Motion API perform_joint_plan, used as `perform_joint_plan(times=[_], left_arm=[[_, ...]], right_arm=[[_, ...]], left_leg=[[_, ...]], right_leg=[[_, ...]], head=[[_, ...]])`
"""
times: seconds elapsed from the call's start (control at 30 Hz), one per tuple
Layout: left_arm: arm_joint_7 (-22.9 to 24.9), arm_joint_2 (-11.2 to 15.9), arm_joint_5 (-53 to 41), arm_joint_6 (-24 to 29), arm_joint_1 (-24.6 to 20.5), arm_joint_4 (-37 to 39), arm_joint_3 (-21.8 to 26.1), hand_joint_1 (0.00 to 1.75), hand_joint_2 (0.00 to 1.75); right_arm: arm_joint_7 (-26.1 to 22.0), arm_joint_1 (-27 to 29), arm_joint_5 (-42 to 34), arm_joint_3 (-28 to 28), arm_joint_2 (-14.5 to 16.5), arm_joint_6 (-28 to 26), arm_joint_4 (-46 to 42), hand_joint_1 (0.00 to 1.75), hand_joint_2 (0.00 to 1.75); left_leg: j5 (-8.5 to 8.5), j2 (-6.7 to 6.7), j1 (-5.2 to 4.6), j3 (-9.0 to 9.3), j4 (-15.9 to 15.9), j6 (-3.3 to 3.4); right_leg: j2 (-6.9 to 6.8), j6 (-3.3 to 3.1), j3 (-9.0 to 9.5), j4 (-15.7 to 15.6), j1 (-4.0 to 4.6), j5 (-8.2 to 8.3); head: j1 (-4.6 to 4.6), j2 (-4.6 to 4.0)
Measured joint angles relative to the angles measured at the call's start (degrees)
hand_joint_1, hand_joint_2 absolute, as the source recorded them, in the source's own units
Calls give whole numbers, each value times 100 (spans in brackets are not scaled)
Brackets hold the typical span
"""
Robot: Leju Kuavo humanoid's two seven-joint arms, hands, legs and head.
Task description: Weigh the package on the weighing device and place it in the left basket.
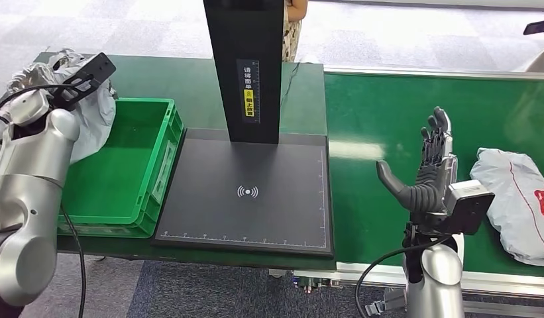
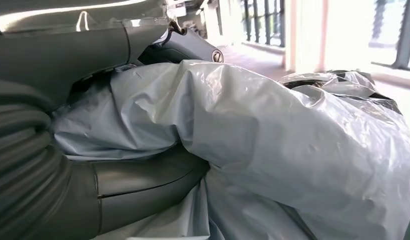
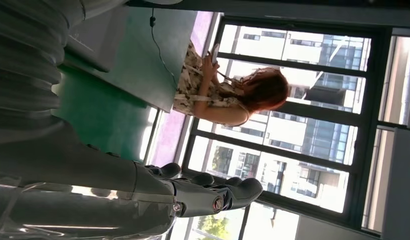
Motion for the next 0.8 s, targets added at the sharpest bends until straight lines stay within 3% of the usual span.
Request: perform_joint_plan(times=[0.1, 0.17, 0.23, 0.3, 0.33, 0.43, 0.47, 0.8], left_arm=[[390, 74, 9, -641, -318, 353, -124, 175, 175], [606, 84, 297, -1392, -452, 573, -181, 175, 175], [752, 33, 902, -2201, -452, 771, -5, 175, 175], [847, -44, 1336, -2551, -326, 902, 307, 175, 175], [881, -74, 1421, -2577, -260, 955, 441, 163, 175], [928, -107, 1457, -2591, -176, 1071, 719, 32, 175], [931, -107, 1447, -2565, -167, 1089, 784, 0, 175], [807, -107, 1322, -1861, -37, 1175, 1173, 0, 175]], right_arm=[[86, -184, 40, 68, 28, 39, 112, 0, 175], [156, -326, 78, 116, 79, 80, 192, 0, 175], [209, -474, 106, 168, 130, 102, 282, 0, 175], [241, -586, 119, 215, 155, 102, 358, 0, 175], [252, -628, 123, 233, 162, 102, 387, 0, 175], [260, -700, 125, 268, 186, 102, 450, 0, 175], [261, -710, 125, 276, 191, 102, 464, 0, 175], [322, -736, 163, 312, 239, 85, 503, 0, 175]], left_leg=[[0, 0, 1, -1, 0, 0], [0, 0, -1, 1, 0, 0], [0, 0, -2, 3, -1, 0], [0, -3, -2, 1, 0, 0], [1, -4, -2, 0, 0, 1], [0, -1, -2, -1, 0, 0], [0, 0, -2, -1, 0, 0], [0, -2, -2, 0, 0, 0]], right_leg=[[0, 0, -1, 0, -2, 0], [0, 0, -1, 0, -4, 0], [0, 0, 0, 0, -6, -1], [-3, 1, 0, 0, -4, -1], [-4, 1, 0, 0, -4, -1], [3, 1, -1, 0, -4, -1], [4, 1, -2, 0, -5, -1], [-1, 1, -3, 0, -2, -1]], head=[[1, 0], [1, 0], [0, 0], [1, 0], [2, 0], [-1, 0], [-1, 0], [0, 0]])
